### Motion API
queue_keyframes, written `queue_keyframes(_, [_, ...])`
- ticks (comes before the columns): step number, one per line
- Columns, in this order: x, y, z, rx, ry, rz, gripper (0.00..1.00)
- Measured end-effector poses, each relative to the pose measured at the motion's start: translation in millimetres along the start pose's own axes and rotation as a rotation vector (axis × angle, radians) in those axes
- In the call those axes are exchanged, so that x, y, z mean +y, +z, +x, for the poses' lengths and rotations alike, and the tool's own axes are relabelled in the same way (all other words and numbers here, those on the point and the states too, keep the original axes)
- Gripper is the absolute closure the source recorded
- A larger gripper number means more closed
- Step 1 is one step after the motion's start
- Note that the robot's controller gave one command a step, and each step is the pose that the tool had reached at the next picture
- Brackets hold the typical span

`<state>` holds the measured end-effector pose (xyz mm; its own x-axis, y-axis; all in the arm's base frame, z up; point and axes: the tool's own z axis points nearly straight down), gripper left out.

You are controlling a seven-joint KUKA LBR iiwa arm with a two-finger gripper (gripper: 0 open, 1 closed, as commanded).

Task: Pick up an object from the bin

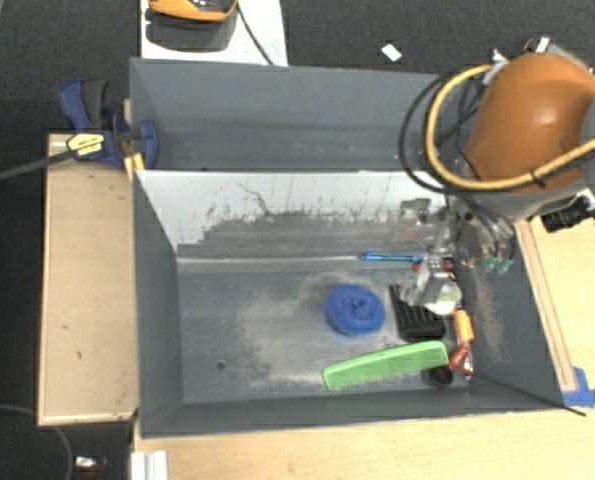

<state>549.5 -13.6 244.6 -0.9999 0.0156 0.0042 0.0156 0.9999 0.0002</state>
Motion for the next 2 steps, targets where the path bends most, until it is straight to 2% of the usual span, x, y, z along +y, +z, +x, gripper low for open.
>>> queue_keyframes(1, [0.0,-4.0,-1.5,-0.008,0.000,0.000,0.00])
queue_keyframes(2, [-2.5,69.4,-10.8,-0.011,0.096,-0.001,0.00])
